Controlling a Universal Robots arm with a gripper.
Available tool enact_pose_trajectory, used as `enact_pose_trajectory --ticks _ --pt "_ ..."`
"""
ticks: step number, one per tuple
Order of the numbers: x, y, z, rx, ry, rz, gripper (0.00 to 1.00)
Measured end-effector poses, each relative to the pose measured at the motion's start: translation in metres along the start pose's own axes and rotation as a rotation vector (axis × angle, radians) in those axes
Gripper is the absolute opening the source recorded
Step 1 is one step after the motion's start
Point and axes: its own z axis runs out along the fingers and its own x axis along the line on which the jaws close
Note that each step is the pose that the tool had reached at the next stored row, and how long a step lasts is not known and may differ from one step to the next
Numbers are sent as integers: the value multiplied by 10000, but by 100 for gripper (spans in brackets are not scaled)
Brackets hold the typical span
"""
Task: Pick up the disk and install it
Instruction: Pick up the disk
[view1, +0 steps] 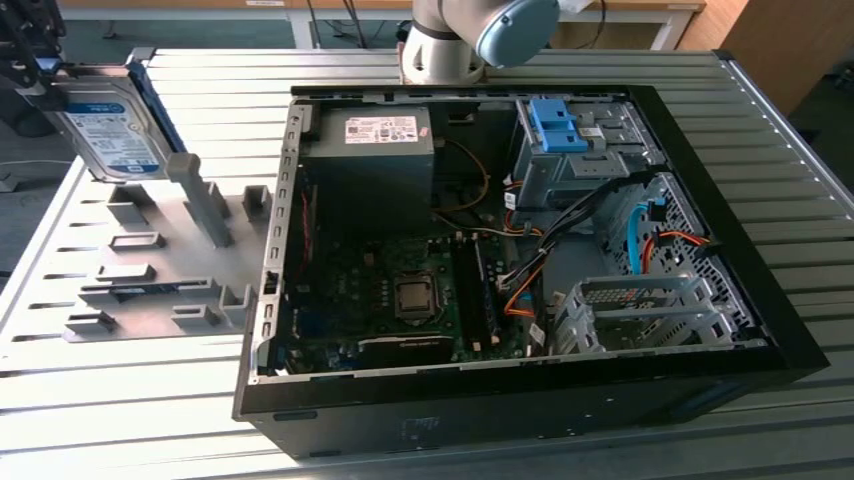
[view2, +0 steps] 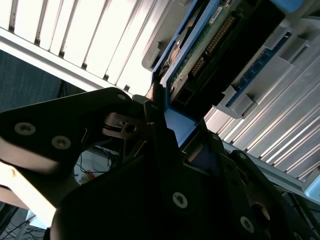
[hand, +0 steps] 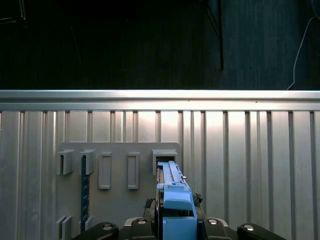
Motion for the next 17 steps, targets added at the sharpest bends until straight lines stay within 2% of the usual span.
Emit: enact_pose_trajectory --ticks 17 --pt "-3 2 -83 -1 0 0 37"
